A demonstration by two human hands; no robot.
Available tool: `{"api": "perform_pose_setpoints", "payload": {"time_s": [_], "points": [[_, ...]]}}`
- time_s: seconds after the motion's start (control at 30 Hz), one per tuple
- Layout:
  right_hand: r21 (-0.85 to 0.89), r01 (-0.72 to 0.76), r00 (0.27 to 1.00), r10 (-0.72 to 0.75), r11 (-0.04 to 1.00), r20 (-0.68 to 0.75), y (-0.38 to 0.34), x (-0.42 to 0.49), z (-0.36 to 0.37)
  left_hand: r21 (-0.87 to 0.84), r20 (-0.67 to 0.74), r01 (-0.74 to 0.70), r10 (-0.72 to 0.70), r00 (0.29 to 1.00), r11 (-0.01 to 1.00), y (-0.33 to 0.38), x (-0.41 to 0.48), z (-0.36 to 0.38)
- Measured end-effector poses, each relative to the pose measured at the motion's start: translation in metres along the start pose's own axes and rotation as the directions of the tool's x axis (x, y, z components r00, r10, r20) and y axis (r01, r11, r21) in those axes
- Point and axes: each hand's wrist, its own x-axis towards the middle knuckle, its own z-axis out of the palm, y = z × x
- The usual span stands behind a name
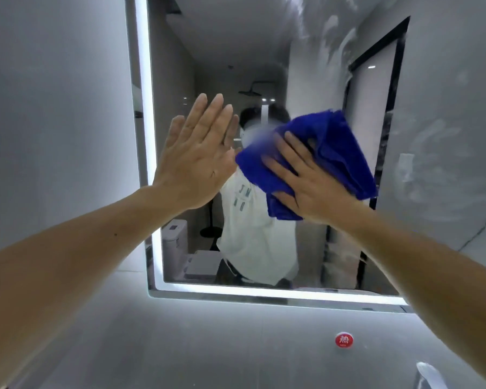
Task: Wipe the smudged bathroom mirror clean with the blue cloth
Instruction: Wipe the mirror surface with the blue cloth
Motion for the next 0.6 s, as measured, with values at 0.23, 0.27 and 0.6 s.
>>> {"api": "perform_pose_setpoints", "payload": {"time_s": [0.23,0.27,0.6], "points": [[0.045,-0.222,0.972,0.225,0.974,-0.069,-0.013,0.022,0.001,0.092,-0.006,-0.026,0.027,1.0,0.995,-0.019,0.014,0.021],[0.049,-0.19,0.979,0.193,0.98,-0.057,-0.024,0.012,0.006,0.037,-0.031,-0.028,0.03,0.999,0.999,-0.02,0.013,0.022],[0.045,0.167,0.96,-0.173,0.985,0.218,-0.13,-0.137,0.056,-0.076,-0.107,-0.066,0.058,0.993,0.995,-0.02,0.014,0.018]]}}
